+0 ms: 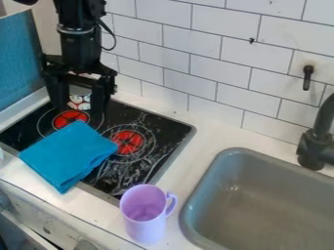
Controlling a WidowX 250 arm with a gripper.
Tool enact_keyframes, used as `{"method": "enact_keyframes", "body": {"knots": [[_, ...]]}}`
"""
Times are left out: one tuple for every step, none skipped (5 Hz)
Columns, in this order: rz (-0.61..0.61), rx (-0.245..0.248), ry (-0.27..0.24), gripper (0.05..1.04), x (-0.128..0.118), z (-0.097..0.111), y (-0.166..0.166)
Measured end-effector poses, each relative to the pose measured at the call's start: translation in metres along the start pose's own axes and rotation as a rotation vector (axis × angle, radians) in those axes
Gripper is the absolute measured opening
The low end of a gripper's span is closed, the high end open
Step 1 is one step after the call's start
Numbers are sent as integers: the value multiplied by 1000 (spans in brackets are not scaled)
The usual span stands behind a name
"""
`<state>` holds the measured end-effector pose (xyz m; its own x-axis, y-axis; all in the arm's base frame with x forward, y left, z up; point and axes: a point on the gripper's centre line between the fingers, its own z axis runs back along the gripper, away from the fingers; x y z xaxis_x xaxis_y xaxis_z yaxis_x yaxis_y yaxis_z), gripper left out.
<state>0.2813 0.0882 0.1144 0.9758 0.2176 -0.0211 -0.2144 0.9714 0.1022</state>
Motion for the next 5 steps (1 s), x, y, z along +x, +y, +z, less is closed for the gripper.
{"method": "enact_keyframes", "body": {"knots": [[-1, -2, 26, 1008, -3, -8, -1], [-52, 8, 31, 1008, -17, -16, 1], [-72, 44, 42, 1008, -34, -19, 23], [-166, 96, 81, 1008, -43, -24, 38], [-244, 112, 149, 1008, -41, -45, 41]]}}
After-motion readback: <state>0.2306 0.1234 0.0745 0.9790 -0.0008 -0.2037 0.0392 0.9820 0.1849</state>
